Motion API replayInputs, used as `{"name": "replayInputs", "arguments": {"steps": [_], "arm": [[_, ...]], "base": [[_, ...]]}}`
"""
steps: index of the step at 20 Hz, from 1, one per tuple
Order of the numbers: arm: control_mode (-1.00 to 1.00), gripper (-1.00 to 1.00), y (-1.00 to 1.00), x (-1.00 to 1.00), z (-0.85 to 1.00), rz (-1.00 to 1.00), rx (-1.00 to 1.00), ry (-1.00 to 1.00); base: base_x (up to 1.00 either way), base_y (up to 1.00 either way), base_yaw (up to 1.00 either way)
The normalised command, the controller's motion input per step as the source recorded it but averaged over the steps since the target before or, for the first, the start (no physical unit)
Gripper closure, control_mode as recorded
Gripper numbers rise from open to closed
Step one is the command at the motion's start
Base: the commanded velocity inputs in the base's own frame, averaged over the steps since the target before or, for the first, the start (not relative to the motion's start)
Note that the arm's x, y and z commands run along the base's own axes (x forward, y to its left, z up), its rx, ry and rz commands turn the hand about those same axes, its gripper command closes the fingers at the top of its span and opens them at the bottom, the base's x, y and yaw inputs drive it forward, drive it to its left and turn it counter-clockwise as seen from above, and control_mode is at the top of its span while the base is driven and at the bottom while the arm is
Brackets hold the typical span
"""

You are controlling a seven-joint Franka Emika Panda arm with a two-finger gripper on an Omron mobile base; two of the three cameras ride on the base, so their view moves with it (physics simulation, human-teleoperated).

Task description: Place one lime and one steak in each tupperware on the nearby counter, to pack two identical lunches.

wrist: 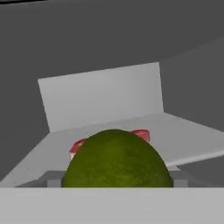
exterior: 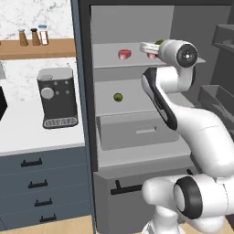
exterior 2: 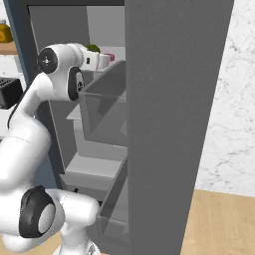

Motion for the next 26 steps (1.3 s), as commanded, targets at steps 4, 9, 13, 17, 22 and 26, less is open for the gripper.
{"name": "replayInputs", "arguments": {"steps": [4, 9, 13, 17, 22, 26], "arm": [[-1.00, 1.00, -0.08, -1.00, -0.61, 0.01, 0.00, 0.52], [-1.00, 1.00, -0.21, -0.95, -1.00, 0.01, -0.05, 0.49], [-1.00, 1.00, -0.22, -0.68, -0.99, 0.01, 0.00, 0.17], [1.00, 1.00, 0.01, -0.65, -0.47, 0.04, 0.00, 0.17], [1.00, 1.00, 0.00, 0.00, 0.00, 0.00, 0.00, 0.00], [1.00, 1.00, 0.00, 0.00, 0.00, 0.00, 0.00, 0.00]], "base": [[0.00, 0.00, 0.00], [0.00, 0.00, 0.00], [0.00, 0.00, 0.00], [-0.25, 0.07, 0.04], [-0.58, 0.92, 0.43], [-0.01, 1.00, 0.37]]}}
